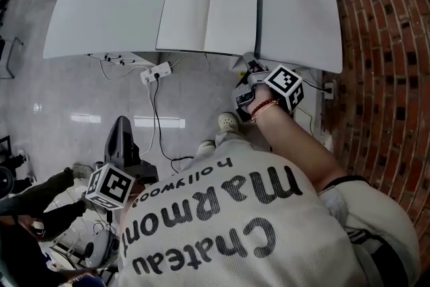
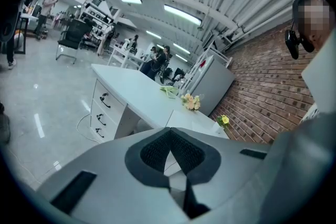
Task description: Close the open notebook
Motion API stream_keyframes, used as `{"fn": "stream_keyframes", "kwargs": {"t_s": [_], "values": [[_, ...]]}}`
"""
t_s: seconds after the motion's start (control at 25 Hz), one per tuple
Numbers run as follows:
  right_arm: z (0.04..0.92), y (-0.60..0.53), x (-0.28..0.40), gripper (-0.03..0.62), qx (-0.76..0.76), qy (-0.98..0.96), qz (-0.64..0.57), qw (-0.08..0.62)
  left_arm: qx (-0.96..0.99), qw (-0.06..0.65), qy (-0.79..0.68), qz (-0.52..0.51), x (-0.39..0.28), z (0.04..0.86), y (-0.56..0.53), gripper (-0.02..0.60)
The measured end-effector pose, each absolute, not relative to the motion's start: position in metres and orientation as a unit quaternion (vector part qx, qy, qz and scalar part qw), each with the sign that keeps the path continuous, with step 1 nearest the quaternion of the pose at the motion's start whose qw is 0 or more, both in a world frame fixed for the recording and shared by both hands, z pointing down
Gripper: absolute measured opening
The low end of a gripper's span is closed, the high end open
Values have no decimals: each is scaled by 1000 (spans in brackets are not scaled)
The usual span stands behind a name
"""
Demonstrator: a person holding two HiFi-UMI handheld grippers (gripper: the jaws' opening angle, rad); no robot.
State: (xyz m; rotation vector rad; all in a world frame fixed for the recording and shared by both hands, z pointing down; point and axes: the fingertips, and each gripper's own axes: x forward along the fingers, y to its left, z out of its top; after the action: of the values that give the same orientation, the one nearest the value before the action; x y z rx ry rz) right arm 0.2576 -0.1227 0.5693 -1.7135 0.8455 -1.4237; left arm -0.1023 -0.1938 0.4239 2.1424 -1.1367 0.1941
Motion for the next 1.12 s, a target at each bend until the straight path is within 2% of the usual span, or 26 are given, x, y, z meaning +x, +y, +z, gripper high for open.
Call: {"fn": "stream_keyframes", "kwargs": {"t_s": [0.88,1.12], "values": [[542,-127,252,27,-677,341,-530,380,826,348,-439,61,-123,424,-199,2],[539,-128,255,18,-691,368,-509,358,824,348,-445,55,-133,428,-199,2]]}}
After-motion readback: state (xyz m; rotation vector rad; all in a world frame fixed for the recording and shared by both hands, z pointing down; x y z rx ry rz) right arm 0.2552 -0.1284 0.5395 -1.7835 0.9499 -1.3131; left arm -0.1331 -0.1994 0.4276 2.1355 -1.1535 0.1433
